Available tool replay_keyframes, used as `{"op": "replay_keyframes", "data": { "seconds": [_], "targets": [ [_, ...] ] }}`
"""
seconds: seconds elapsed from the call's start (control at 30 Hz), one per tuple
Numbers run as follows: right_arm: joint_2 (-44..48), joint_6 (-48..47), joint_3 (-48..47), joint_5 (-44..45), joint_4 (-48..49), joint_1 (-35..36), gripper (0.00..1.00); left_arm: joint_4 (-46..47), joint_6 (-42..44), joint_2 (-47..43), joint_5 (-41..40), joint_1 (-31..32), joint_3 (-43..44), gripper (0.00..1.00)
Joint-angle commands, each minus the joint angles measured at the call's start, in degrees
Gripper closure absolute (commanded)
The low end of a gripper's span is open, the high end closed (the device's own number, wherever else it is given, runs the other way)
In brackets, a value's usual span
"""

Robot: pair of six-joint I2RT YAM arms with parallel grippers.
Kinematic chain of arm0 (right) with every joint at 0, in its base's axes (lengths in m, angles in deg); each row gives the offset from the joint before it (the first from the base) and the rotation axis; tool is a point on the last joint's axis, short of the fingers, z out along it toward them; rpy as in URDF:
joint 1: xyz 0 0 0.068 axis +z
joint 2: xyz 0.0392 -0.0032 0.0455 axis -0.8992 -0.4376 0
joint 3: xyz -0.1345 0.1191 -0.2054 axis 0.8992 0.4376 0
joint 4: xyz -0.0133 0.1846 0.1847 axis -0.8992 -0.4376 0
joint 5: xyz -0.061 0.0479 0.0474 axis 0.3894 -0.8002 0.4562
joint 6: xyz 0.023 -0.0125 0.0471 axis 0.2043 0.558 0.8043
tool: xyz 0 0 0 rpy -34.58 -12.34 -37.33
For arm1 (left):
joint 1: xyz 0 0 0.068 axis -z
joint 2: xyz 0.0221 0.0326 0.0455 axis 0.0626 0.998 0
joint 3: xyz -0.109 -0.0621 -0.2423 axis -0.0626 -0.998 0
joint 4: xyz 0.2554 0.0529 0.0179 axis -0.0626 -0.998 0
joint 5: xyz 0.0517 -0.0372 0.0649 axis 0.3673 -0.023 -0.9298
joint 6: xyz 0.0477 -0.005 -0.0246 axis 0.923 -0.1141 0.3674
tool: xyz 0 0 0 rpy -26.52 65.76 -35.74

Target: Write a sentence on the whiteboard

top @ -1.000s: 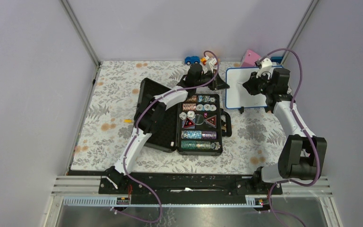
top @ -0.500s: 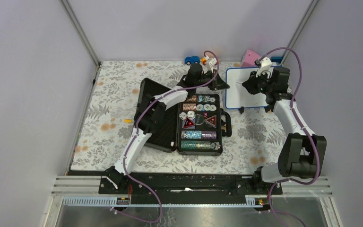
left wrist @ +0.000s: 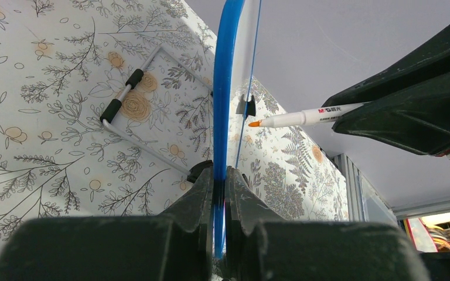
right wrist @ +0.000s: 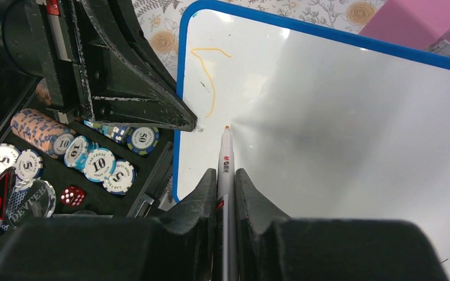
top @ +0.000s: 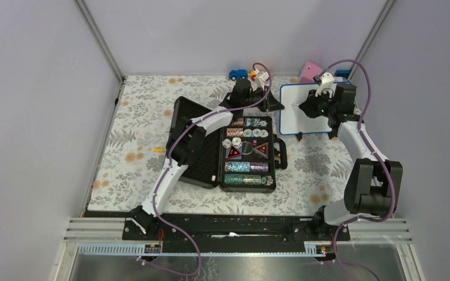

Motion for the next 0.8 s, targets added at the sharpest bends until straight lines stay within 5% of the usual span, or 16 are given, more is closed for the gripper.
{"op": "replay_keyframes", "data": {
  "seconds": [0.0,0.77],
  "targets": [
    [-0.68,-0.21,-2.85,-1.82,1.61,0.81,1.0,-0.14,1.0,-0.79,0.46,0.27,-0.33,1.0],
    [-2.52,0.57,-5.22,2.75,4.06,2.0,1.0,0.3,0.65,-0.64,0.64,0.27,-0.37,1.0]
  ]
}}
